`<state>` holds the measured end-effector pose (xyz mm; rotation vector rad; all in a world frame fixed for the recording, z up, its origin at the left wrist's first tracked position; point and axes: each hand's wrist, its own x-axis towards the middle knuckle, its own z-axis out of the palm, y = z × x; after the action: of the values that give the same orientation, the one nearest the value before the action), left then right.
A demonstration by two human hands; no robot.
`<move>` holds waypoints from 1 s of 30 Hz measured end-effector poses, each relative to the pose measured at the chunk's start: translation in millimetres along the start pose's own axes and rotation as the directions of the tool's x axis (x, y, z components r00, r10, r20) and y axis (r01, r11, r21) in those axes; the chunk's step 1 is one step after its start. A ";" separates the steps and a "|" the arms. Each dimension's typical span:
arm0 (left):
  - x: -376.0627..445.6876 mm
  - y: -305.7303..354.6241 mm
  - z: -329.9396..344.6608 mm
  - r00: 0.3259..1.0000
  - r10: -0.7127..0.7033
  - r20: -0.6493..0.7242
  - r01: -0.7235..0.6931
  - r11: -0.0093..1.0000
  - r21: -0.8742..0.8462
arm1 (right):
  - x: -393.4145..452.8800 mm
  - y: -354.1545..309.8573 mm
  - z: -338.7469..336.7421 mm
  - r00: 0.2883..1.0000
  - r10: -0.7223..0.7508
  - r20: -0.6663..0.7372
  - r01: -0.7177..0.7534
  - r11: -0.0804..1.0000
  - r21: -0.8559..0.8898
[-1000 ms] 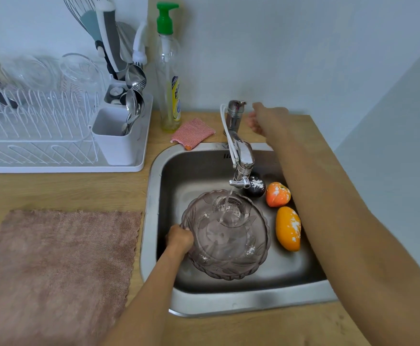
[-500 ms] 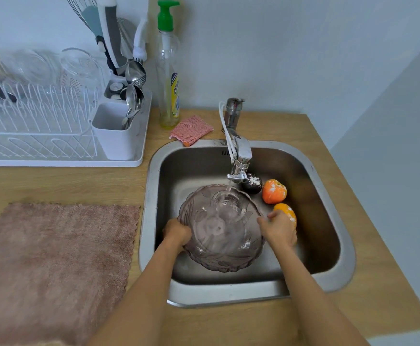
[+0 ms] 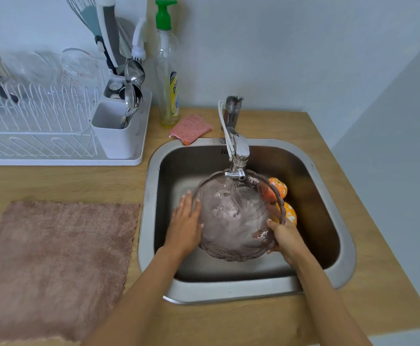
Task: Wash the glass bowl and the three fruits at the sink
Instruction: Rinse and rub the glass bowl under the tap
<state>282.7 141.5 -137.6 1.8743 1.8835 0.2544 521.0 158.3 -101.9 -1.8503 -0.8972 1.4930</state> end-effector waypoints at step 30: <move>-35.8 39.2 5.0 0.900 0.329 0.286 -0.304 0.944 -0.131 | 3.9 -1.9 9.0 0.978 -0.133 -0.162 0.121 0.989 -0.079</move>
<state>318.5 107.4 -117.5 2.0259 1.3421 0.1349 512.5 162.8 -104.4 -1.8972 -0.9767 1.2249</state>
